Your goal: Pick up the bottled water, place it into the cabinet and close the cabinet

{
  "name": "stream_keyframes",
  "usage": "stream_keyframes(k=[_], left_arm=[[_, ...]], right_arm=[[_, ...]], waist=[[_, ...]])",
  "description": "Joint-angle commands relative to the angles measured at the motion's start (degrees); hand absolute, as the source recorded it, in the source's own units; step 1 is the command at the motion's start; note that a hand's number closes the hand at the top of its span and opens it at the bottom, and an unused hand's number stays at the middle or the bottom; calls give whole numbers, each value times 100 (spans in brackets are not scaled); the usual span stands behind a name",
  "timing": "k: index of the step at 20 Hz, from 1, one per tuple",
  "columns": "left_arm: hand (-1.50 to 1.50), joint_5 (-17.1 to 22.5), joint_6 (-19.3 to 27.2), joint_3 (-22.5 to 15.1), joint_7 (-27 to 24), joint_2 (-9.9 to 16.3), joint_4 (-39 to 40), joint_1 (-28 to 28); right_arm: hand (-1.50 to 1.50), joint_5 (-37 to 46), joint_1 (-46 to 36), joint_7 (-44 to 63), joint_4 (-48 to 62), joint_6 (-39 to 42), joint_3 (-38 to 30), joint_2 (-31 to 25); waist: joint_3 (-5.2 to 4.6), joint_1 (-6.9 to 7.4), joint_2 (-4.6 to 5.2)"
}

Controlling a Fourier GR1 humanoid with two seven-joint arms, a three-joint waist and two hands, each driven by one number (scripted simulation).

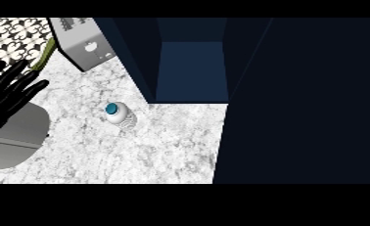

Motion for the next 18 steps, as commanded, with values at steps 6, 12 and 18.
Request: stream_keyframes(k=[6,12,18], left_arm=[[-150,-1111,-323,-107,-16,-400,41,36],[-150,-1840,-424,-184,-323,-707,997,-579],[-150,-2760,-610,-191,-922,-991,2074,-851]], right_arm=[[-150,698,209,397,-422,-283,785,86],[-150,310,93,381,-615,-219,390,-201],[-150,1057,170,576,-687,-593,1285,-162]], waist=[[0,-13,-4],[1,-53,8],[-4,-96,2]])
